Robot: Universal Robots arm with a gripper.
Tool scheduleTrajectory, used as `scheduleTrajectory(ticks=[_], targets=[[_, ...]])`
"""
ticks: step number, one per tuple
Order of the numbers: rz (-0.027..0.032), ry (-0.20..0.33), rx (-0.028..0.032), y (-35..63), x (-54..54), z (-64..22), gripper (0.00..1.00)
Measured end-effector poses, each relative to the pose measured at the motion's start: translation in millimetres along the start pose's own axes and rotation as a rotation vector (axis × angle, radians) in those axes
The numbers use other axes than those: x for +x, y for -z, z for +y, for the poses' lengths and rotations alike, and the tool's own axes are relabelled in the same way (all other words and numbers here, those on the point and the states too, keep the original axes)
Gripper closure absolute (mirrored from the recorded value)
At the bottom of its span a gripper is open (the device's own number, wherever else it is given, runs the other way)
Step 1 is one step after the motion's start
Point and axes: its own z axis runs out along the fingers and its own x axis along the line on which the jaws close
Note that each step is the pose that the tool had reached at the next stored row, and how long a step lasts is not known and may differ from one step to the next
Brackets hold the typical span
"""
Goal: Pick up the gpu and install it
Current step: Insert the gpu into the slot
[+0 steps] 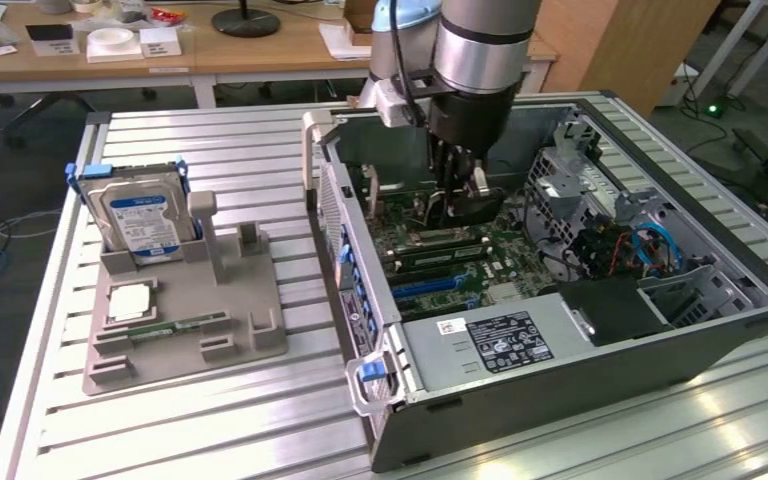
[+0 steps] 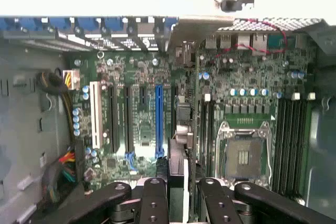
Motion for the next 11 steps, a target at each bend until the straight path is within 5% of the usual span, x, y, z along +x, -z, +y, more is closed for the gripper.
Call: scheduleTrajectory(ticks=[4,7,11], targets=[[0.0003,0.000,-0.0136,-2.0,0.4,-12.5,0.73],[0.0003,0.000,-0.0164,-3.7,0.1,-23.6,0.73],[0.0004,-0.001,-0.0166,-3.7,0.2,-23.8,0.73]])
